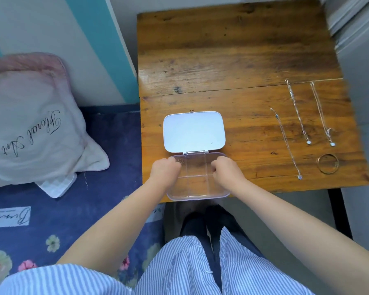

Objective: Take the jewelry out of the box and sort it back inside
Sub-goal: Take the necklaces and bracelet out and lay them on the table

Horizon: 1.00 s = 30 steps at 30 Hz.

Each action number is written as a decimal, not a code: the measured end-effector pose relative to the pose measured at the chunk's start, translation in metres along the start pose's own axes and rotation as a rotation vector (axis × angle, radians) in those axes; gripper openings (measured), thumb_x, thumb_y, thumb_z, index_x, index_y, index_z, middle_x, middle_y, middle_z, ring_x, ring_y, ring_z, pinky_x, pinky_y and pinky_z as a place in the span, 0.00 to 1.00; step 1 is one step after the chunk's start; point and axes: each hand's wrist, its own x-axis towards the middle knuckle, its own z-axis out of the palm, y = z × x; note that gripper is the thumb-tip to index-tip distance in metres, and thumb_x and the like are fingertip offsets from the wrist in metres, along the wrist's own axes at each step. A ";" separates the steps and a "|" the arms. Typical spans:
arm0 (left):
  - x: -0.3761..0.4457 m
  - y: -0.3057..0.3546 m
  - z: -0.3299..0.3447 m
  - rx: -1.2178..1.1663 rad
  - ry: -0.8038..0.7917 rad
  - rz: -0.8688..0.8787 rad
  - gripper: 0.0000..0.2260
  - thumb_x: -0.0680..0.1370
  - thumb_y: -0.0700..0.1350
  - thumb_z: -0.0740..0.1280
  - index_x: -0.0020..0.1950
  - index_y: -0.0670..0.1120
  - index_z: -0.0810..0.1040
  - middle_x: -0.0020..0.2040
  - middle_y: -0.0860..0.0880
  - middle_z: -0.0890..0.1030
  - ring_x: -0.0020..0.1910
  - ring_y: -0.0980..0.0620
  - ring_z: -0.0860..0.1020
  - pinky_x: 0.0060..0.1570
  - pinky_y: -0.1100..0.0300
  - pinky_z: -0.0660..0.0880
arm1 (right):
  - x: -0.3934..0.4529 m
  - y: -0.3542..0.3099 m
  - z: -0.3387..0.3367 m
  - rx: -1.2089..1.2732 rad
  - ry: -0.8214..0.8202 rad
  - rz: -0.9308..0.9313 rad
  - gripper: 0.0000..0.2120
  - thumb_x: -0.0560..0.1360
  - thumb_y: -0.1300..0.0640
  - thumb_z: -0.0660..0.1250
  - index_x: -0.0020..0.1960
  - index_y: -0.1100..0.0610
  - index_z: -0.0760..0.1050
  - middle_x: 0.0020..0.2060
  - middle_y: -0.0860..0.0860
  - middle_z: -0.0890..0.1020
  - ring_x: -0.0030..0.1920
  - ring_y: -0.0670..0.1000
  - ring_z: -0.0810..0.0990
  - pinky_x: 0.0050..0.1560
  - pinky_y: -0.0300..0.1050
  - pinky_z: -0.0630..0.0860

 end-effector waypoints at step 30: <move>0.268 0.203 -0.360 -0.949 0.917 -0.158 0.07 0.76 0.40 0.66 0.48 0.38 0.81 0.47 0.41 0.83 0.48 0.45 0.78 0.44 0.63 0.68 | 0.153 0.271 -0.381 -0.020 0.747 -0.304 0.10 0.75 0.71 0.58 0.47 0.70 0.78 0.49 0.65 0.79 0.50 0.62 0.77 0.51 0.52 0.75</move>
